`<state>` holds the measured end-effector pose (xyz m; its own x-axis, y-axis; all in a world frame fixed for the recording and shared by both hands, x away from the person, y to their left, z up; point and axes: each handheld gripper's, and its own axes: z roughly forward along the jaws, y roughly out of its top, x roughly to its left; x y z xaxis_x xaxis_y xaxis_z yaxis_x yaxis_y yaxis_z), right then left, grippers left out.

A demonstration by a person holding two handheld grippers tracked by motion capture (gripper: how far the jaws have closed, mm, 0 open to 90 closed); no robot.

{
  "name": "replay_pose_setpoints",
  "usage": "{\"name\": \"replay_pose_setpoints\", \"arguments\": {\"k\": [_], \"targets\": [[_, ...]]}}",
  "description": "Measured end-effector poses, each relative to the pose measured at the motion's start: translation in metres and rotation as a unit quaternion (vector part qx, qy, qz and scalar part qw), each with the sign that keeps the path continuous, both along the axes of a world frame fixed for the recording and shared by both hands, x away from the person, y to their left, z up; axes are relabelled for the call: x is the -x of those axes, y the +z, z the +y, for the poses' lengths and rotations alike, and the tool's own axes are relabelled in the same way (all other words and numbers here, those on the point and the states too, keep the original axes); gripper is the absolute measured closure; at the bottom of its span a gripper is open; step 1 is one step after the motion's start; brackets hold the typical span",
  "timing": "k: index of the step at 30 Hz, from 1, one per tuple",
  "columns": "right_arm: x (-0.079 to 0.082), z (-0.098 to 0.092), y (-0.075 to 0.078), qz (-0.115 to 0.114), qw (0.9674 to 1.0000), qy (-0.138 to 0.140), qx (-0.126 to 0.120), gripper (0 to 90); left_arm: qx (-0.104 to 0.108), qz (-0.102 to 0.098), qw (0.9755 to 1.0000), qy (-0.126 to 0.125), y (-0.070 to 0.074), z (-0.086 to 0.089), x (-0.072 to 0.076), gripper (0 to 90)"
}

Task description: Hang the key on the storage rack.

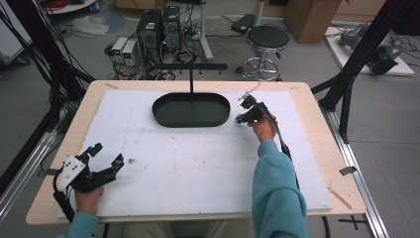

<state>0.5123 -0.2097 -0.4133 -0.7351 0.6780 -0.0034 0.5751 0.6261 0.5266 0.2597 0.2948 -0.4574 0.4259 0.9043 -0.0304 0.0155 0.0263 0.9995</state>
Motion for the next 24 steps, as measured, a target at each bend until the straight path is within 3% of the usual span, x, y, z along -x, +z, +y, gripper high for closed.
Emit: {"name": "replay_pose_setpoints", "arguments": {"k": [10, 14, 22, 24], "targets": [[0.0, -0.003, 0.003, 0.013, 0.9998, -0.016, -0.005, 88.6, 0.0, 0.001, 1.0, 0.0, 0.0, 0.0, 0.0, 14.5], [0.001, -0.003, 0.004, 0.007, 0.9999, -0.01, -0.002, 88.8, -0.001, 0.001, 1.0, 0.0, 0.0, 0.0, 0.0, 14.5], [0.004, -0.006, 0.017, -0.008, 0.9995, -0.009, -0.029, 88.9, 0.0, 0.001, 1.0, 0.0, 0.0, 0.0, 0.0, 14.5], [0.006, -0.009, 0.022, -0.01, 0.9989, -0.011, -0.045, 88.9, -0.001, 0.001, 1.0, 0.0, 0.0, 0.0, 0.0, 14.5]]}}
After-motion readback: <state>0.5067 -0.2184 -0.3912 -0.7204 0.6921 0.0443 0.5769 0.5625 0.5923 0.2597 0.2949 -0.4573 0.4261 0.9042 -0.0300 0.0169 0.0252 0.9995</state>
